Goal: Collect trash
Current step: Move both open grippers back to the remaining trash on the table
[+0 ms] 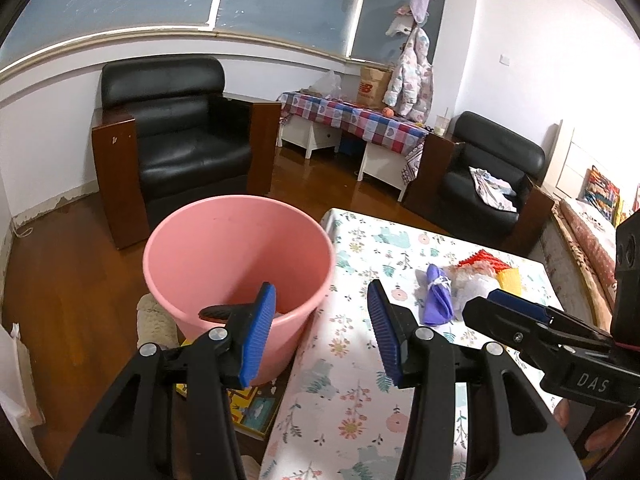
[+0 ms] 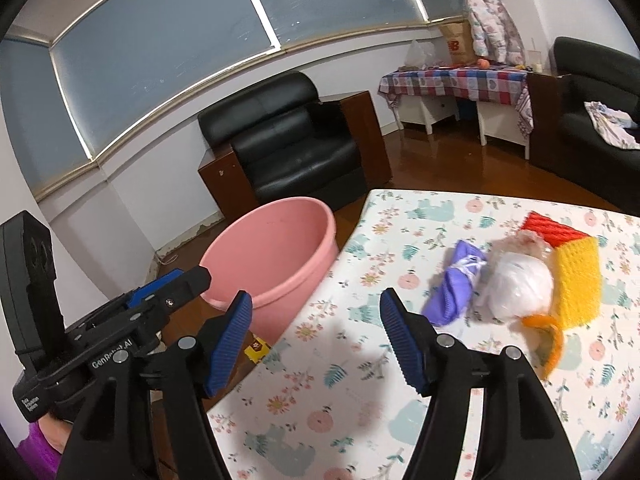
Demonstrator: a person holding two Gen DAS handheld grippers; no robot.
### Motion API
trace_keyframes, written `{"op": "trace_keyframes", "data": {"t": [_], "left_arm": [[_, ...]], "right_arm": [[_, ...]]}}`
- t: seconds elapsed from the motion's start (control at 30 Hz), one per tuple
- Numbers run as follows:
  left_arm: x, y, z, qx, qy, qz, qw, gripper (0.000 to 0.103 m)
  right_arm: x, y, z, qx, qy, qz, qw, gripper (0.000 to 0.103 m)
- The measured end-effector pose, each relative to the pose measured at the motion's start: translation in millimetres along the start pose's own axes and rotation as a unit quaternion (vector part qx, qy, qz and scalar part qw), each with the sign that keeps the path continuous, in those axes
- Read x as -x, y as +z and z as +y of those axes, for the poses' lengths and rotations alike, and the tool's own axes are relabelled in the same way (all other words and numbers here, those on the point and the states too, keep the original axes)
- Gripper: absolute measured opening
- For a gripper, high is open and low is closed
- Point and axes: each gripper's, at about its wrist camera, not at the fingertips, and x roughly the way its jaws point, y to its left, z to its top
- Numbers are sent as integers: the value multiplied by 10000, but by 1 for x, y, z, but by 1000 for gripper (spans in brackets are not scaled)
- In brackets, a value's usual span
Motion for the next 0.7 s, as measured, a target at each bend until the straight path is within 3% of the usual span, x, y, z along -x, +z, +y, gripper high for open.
{"op": "trace_keyframes", "data": {"t": [0.43, 0.7], "left_arm": [[-3, -10, -24, 2, -343, 18, 9994, 48], [-12, -15, -46, -328, -414, 61, 9986, 48]], "right_arm": [[45, -28, -64, -346, -963, -278, 9944, 66], [54, -40, -103, -797, -1267, -320, 9882, 65]]}}
